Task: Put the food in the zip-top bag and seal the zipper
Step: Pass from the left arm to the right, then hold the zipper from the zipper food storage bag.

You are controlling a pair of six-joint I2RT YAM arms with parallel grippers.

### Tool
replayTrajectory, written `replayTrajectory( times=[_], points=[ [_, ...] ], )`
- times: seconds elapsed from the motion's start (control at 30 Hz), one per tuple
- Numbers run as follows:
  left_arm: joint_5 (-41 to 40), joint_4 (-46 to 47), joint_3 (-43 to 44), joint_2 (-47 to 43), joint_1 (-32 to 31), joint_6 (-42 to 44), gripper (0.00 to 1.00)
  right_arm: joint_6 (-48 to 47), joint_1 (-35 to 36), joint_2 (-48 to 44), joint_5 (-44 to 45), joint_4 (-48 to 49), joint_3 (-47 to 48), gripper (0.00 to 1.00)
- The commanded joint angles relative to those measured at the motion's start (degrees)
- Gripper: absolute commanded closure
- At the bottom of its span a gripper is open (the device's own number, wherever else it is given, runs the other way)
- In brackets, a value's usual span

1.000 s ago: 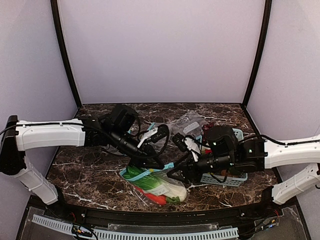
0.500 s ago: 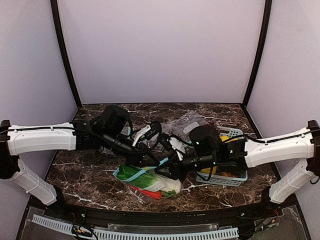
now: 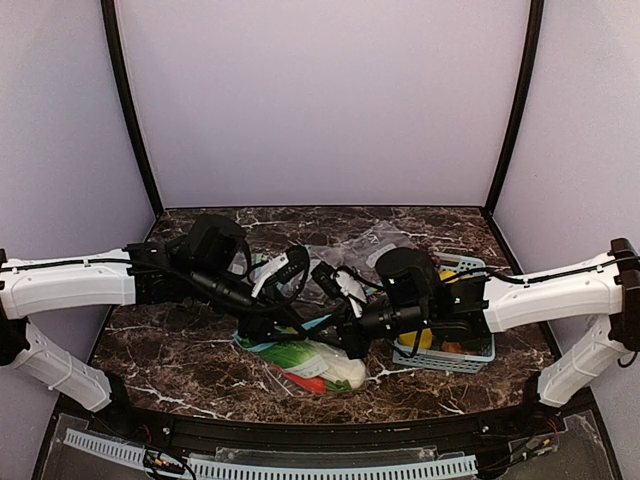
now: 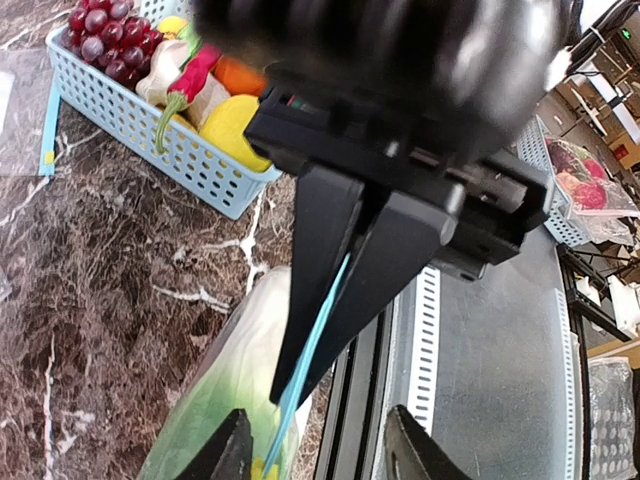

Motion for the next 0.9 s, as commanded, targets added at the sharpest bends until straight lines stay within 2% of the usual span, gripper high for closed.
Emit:
replayTrajectory(
  times=[0.0, 0.17, 0.5, 0.87],
  points=[
    [-2.05, -5.9, -0.83, -0.71, -0.24, 2.95, 0.59, 0.3, -0.55, -0.93, -1.7, 4.54, -0.11, 1.0],
    [-2.98, -8.26, -0.69, -0.28, -0.18, 4.16, 0.66, 0.44, -0.67, -1.34, -1.45, 4.47, -0.54, 1.0],
    [-5.36, -9.97, -0.77, -1.41, 0.23, 5.25, 0.7, 0.66, -0.9, -1.57, -1.88, 3.97, -0.82, 1.0],
    [-2.76, -9.39, -0.8, -1.39, 1.17, 5.25, 0.78, 0.72, -1.04, -0.88, -2.08, 2.75, -0.2, 1.0]
  ],
)
